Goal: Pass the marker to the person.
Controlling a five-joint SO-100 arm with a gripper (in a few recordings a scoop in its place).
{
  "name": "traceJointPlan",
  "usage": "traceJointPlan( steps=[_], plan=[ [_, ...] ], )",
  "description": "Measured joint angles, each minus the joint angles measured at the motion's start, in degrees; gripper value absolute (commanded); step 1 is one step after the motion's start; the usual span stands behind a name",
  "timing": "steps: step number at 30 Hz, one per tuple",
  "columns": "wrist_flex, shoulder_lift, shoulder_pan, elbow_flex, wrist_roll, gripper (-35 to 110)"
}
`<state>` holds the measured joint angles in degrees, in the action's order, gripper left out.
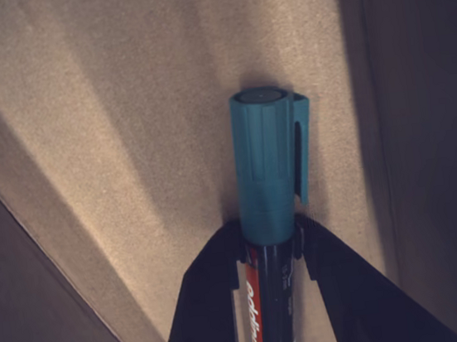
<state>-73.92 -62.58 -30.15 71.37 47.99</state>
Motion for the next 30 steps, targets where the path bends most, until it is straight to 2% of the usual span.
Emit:
traceJointPlan(
  steps=[6,11,18,24,30],
  plan=[
    [-0.44,-5.36,-1.32,0.00,-9.67,-5],
    [-3.16,-14.06,-1.49,1.32,-13.97,-5],
    [-13.10,-30.67,-2.72,6.50,-14.77,-5],
    [-21.27,-37.35,-2.72,6.15,-14.77,-5],
    [-22.68,-41.31,-1.05,3.34,-14.15,-5]
  ],
)
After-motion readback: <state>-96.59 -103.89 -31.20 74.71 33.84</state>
